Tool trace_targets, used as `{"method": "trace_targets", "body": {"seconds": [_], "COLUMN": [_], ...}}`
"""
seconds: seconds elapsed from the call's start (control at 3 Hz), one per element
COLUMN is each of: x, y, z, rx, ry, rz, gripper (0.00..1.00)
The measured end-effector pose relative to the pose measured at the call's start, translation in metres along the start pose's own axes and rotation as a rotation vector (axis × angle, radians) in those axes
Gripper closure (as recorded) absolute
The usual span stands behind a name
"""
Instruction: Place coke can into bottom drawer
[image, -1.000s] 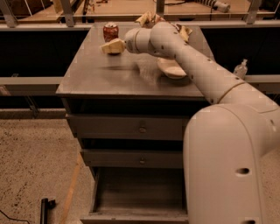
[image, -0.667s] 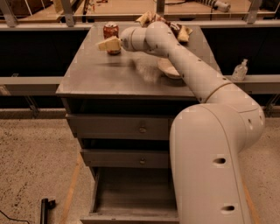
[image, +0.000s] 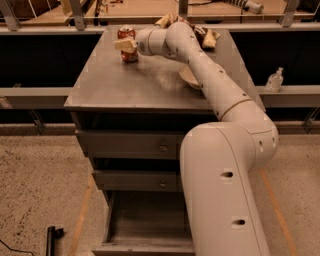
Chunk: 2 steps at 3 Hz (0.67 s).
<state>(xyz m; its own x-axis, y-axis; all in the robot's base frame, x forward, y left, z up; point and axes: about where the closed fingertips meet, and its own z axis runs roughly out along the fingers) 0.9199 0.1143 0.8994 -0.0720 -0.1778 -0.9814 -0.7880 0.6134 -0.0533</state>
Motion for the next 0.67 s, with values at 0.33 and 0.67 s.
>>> {"method": "trace_targets", "body": {"seconds": [0.33, 0.67], "x": [0.002, -0.011], "y": [0.004, 0.013], "z": [-0.002, -0.033], "rx": [-0.031, -0.066], "ry": [0.007, 0.012], "rz": [0.002, -0.009], "gripper": [0.72, 0.95]}}
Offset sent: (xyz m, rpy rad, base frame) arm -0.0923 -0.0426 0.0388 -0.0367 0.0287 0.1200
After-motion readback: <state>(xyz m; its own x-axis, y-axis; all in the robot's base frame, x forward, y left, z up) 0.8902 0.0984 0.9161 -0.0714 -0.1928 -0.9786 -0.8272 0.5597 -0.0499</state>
